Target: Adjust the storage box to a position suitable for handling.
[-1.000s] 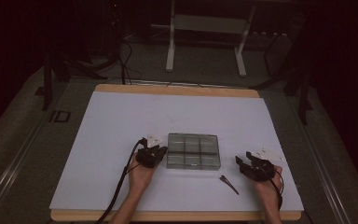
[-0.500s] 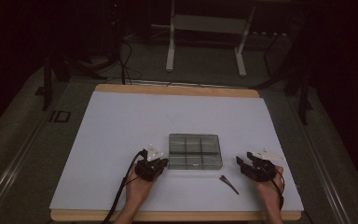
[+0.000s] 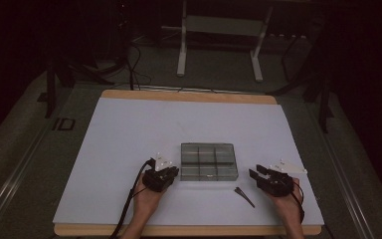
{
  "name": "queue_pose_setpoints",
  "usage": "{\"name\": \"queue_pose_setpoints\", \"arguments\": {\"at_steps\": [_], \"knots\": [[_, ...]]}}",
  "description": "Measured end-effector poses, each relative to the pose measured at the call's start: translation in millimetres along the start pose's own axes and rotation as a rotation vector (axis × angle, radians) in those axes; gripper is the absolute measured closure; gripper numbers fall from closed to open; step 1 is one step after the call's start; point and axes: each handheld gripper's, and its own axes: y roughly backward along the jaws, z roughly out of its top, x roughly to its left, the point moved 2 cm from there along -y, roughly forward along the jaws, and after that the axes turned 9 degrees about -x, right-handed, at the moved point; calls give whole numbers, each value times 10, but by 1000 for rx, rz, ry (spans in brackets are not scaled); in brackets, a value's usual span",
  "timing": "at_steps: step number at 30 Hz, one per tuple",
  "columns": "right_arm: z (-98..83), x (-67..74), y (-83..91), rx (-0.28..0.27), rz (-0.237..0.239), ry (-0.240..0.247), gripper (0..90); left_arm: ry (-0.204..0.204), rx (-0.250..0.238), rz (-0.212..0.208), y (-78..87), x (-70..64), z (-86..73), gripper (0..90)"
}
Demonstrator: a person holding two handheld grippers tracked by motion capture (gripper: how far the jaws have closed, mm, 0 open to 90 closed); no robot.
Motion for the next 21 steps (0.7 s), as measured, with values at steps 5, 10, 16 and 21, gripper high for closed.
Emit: {"name": "queue_pose_setpoints", "arguments": {"at_steps": [5, 10, 16, 21], "knots": [[11, 77, 9, -11, 48, 30, 757, 6, -18, 22, 42, 47, 5, 798], [-2, 166, 2, -1, 94, 83, 885, 9, -40, 33, 81, 77, 19, 792], [-13, 256, -23, 5, 143, 116, 898, -5, -54, 22, 120, 74, 37, 785], [-22, 297, -33, 14, 161, 135, 899, -19, -70, 5, 146, 47, 48, 785]]}}
